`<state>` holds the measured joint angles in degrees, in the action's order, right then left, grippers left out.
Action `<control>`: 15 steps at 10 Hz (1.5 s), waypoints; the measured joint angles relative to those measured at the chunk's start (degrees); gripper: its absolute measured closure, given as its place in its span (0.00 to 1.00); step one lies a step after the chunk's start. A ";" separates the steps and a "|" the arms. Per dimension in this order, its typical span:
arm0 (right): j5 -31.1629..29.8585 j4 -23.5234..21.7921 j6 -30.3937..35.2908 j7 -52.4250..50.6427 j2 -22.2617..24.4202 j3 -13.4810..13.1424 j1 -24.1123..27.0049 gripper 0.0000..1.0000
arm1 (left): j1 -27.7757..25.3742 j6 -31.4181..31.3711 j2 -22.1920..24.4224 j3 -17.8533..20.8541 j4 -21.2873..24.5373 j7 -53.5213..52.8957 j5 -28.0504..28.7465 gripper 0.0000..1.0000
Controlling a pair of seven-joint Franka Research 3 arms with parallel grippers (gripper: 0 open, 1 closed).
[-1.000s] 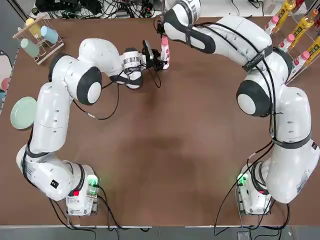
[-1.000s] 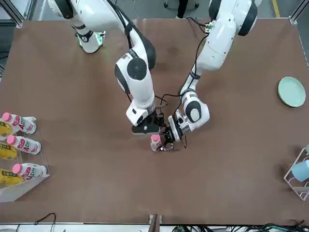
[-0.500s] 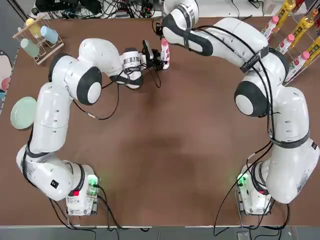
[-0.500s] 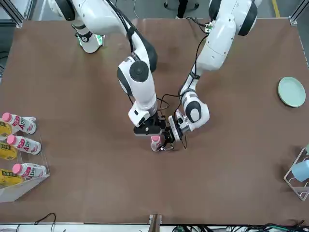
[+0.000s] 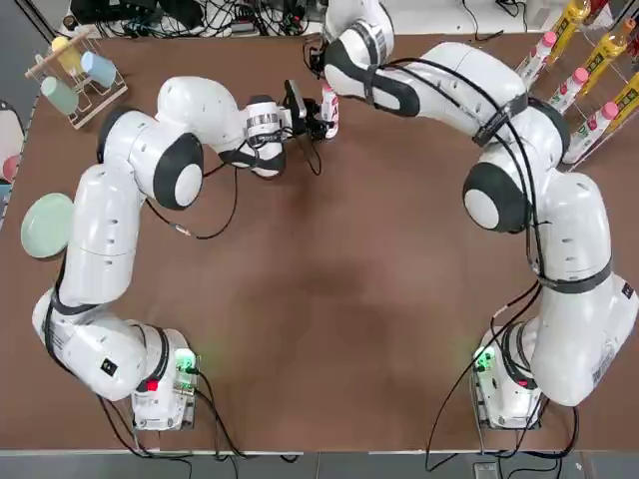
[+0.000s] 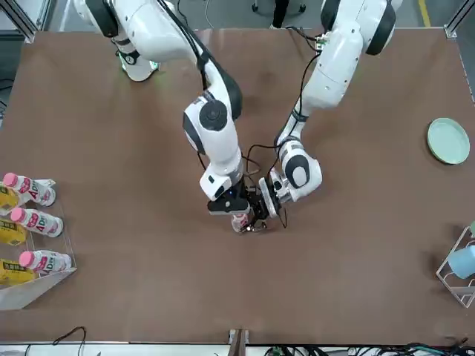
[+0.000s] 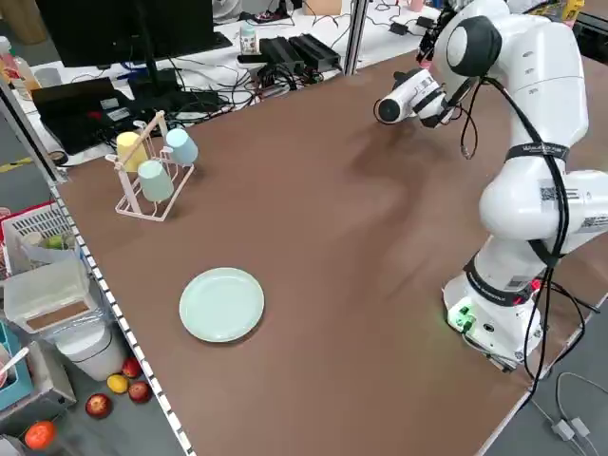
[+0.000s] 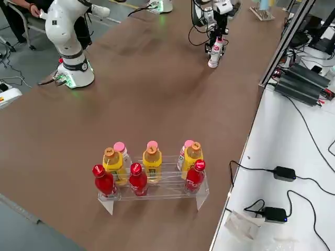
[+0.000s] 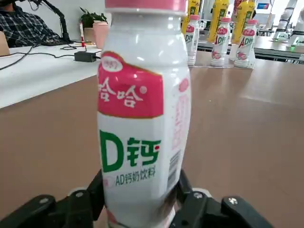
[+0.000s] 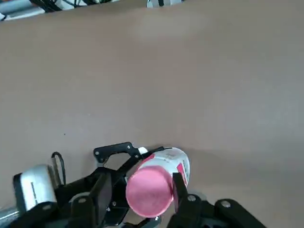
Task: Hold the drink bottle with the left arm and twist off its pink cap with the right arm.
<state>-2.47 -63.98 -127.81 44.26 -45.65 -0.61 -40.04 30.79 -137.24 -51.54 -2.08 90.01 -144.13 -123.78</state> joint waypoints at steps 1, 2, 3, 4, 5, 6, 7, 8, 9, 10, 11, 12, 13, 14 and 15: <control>-0.15 0.00 0.00 -0.01 -0.07 -0.01 0.02 0.41 | 0.01 0.00 -0.05 0.00 -0.07 0.00 0.00 0.39; -0.56 0.05 0.00 -0.01 -0.07 -0.01 0.01 0.41 | 0.02 0.00 -0.09 0.00 -0.13 0.00 0.00 0.39; -1.01 0.05 0.00 -0.01 -0.07 -0.01 0.01 0.41 | 0.03 0.00 -0.12 0.00 -0.18 0.00 0.00 0.39; -1.07 0.07 0.00 -0.01 -0.07 -0.01 0.01 0.42 | 0.03 0.00 -0.14 0.00 -0.21 0.00 0.00 0.39; -1.09 0.09 0.00 -0.01 -0.07 -0.01 0.01 0.44 | 0.04 0.00 -0.19 0.00 -0.27 0.00 0.00 0.39; -1.17 0.10 0.06 -0.02 -0.07 -0.04 0.02 0.49 | 0.03 0.00 -0.22 0.02 -0.33 0.03 0.00 0.39; -1.20 0.11 0.06 -0.10 -0.07 -0.10 0.04 0.51 | 0.04 0.00 -0.25 0.03 -0.38 0.09 0.00 0.39; -1.25 0.11 0.08 -0.23 -0.07 -0.16 0.05 0.54 | 0.04 0.00 -0.28 0.03 -0.43 0.13 0.00 0.39; -1.32 0.19 0.09 -0.34 -0.06 -0.24 0.06 0.56 | 0.04 0.00 -0.30 0.05 -0.47 0.19 0.00 0.39; -1.32 0.22 0.10 -0.45 -0.06 -0.28 0.10 0.57 | 0.04 0.00 -0.37 0.05 -0.57 0.20 0.00 0.39; -1.32 0.25 0.10 -0.78 -0.06 -0.29 0.12 0.57 | 0.04 0.00 -0.40 0.05 -0.62 0.21 0.00 0.39; -1.32 0.26 0.10 -1.50 -0.06 -0.30 0.13 0.57 | 0.04 0.00 -0.42 0.05 -0.66 0.21 0.00 0.39; -1.32 0.27 0.09 -2.74 -0.06 -0.30 0.14 0.57 | 0.05 0.00 -0.43 0.05 -0.68 0.21 0.00 0.39; -1.32 0.29 0.07 -4.42 -0.06 -0.30 0.14 0.57 | 0.05 0.00 -0.44 0.05 -0.69 0.21 0.00 0.39; -1.32 0.32 0.03 -6.54 -0.06 -0.29 0.14 0.57 | 0.06 0.00 -0.45 0.05 -0.70 0.21 0.00 0.39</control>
<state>-3.79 -63.66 -127.77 37.72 -45.71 -0.90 -39.90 30.84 -137.24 -51.99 -2.04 89.31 -143.92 -123.78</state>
